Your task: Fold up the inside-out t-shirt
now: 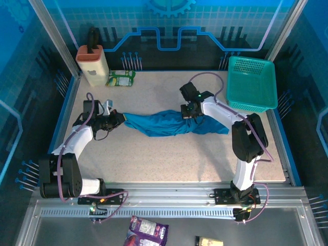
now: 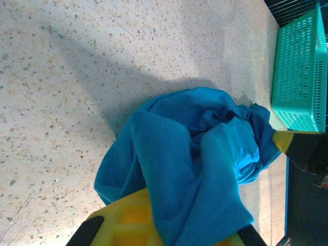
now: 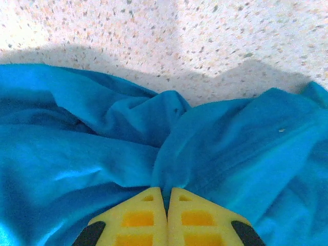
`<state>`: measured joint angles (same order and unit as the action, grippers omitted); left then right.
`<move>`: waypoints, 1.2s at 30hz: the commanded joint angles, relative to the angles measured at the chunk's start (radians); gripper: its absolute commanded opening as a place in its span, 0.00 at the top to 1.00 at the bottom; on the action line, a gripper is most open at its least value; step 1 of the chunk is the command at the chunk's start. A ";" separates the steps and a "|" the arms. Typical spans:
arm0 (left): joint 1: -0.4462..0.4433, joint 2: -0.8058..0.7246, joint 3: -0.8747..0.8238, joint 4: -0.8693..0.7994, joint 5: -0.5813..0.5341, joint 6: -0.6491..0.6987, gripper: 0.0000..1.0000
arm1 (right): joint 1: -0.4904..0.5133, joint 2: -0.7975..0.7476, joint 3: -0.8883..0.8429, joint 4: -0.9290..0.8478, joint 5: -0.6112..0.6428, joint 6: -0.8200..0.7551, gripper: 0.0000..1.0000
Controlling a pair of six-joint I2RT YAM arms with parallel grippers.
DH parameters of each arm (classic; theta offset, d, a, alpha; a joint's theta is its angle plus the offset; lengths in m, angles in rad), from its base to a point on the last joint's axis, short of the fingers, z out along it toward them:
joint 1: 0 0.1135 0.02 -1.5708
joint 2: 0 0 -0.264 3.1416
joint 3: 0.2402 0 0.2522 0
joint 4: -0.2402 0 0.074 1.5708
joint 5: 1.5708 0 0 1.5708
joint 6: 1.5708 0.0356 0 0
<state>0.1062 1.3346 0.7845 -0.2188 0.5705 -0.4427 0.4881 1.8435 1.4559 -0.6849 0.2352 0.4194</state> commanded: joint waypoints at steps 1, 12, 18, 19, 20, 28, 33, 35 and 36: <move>0.002 -0.038 0.067 -0.012 -0.025 0.013 0.99 | -0.048 -0.160 0.087 -0.039 0.024 -0.042 1.00; 0.114 -0.033 0.133 0.036 0.022 -0.030 1.00 | -0.164 -0.507 0.345 -0.084 0.173 -0.221 1.00; 0.189 -0.023 0.161 0.036 0.082 -0.043 1.00 | -0.183 -0.676 0.375 -0.021 0.277 -0.294 1.00; 0.195 -0.025 0.167 0.035 0.084 -0.045 1.00 | -0.183 -0.698 0.380 -0.014 0.293 -0.305 1.00; 0.202 -0.025 0.172 0.031 0.086 -0.046 1.00 | -0.183 -0.714 0.383 -0.011 0.304 -0.311 1.00; 0.186 -0.002 0.226 0.008 0.152 -0.046 1.00 | -0.220 -0.700 0.299 -0.059 0.252 -0.270 1.00; 0.083 0.097 0.214 -0.035 0.159 0.012 1.00 | -0.387 -0.543 0.047 -0.114 -0.064 -0.120 1.00; 0.042 0.152 0.188 -0.031 0.150 0.030 1.00 | -0.433 -0.459 -0.068 -0.091 -0.135 -0.078 0.92; 0.030 0.175 0.177 -0.026 0.141 0.036 0.98 | -0.443 -0.420 -0.100 -0.087 -0.140 -0.069 0.86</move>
<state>0.1734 1.4502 0.9936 -0.2085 0.7025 -0.4530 0.0887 1.3170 1.4696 -0.7216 0.2310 0.2638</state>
